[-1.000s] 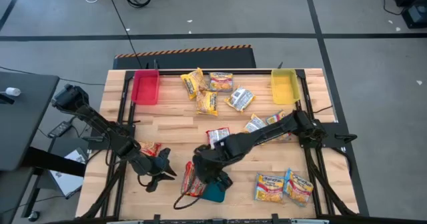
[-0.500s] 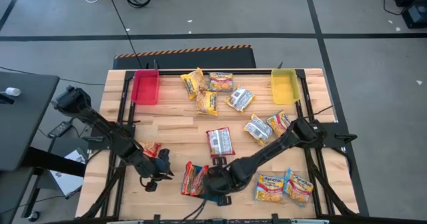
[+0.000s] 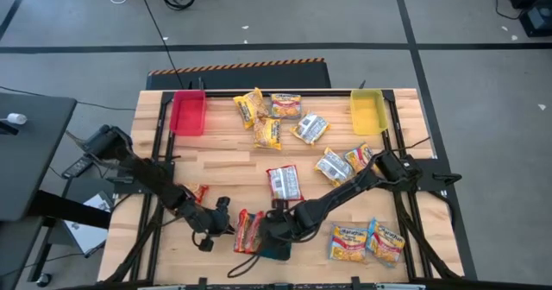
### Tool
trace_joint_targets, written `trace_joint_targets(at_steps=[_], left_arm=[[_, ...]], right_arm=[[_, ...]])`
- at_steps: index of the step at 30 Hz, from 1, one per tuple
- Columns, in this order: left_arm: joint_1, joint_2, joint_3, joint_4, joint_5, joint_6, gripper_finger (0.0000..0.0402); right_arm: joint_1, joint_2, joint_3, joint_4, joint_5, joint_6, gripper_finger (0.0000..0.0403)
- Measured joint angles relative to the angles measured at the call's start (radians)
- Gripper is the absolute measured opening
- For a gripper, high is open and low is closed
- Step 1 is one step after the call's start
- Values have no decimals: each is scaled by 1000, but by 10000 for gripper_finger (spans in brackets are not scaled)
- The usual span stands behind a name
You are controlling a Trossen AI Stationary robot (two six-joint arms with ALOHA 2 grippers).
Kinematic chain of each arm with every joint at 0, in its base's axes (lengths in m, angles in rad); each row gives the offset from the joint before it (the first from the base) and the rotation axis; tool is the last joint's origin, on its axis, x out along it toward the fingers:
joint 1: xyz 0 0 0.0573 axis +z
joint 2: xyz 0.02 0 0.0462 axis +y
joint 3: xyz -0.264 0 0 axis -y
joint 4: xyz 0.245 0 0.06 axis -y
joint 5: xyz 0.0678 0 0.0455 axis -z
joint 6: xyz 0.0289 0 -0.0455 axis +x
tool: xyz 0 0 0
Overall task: Sort Maruchan noodles
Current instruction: Put the middle red noodle pack into the blue bin, then put the right red noodle pack into the blue bin
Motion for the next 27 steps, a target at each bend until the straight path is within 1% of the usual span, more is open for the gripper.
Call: trace_joint_targets(at_steps=[4, 8, 12, 15, 18, 20, 23, 24, 27], left_arm=[[15, 45, 22, 33, 1, 5, 30], [12, 50, 35, 38, 6, 33, 29], [12, 33, 37, 8, 11, 27, 29], [12, 11, 36, -70, 34, 1, 29], [12, -25, 36, -134, 55, -34, 29], [5, -55, 36, -163, 69, -64, 29], [-18, -100, 36, -189, 73, -98, 29], [-28, -116, 36, -201, 73, -107, 29], [-60, -150, 36, -209, 69, -136, 29]], right_arm=[[-25, 0, 1, 90, 5, -82, 173], [-38, 0, 22, 91, -4, -136, 173], [-39, -2, 62, 15, -23, -151, 173], [-35, -15, 120, -96, -20, -149, 173], [-35, -21, 172, -219, 52, -94, 173], [-43, -22, 187, -296, 139, -26, 173], [-73, -22, 192, -339, 270, 133, 175], [-85, -22, 191, -346, 289, 169, 178], [-126, -19, 191, -363, 297, 235, 189]])
